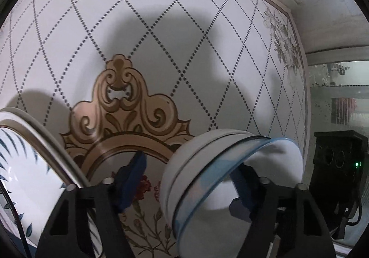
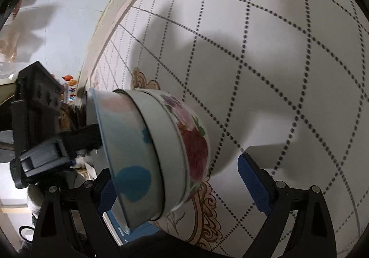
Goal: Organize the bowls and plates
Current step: 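Carry the three-bowl stack with both grippers over the plate stack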
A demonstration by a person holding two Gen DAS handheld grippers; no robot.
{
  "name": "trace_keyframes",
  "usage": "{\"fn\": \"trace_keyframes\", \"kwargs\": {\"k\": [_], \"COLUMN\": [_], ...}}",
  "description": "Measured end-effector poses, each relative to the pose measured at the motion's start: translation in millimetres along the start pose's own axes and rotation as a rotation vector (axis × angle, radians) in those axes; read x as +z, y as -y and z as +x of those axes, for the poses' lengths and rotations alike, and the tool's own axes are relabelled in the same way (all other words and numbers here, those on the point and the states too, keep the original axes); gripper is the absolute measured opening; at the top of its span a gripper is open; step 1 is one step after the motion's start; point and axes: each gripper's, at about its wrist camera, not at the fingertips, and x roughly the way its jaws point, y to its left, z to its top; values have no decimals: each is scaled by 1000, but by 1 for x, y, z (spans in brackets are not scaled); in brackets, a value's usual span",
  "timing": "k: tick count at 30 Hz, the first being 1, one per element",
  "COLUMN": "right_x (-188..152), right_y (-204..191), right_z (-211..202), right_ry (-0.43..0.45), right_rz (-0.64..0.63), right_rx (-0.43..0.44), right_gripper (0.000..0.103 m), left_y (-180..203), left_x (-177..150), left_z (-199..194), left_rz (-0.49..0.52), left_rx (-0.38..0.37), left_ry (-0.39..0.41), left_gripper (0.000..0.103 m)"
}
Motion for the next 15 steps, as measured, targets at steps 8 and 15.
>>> {"fn": "trace_keyframes", "kwargs": {"k": [8, 15], "right_x": [9, 8], "right_y": [-5, -5], "right_z": [10, 13], "right_ry": [-13, -4], "right_rz": [-7, 11], "right_rx": [43, 51], "right_gripper": [89, 71], "left_y": [6, 1], "left_x": [0, -5], "left_z": [2, 0], "left_rz": [5, -21], "left_rx": [-19, -24], "left_ry": [20, 41], "left_gripper": [57, 53]}}
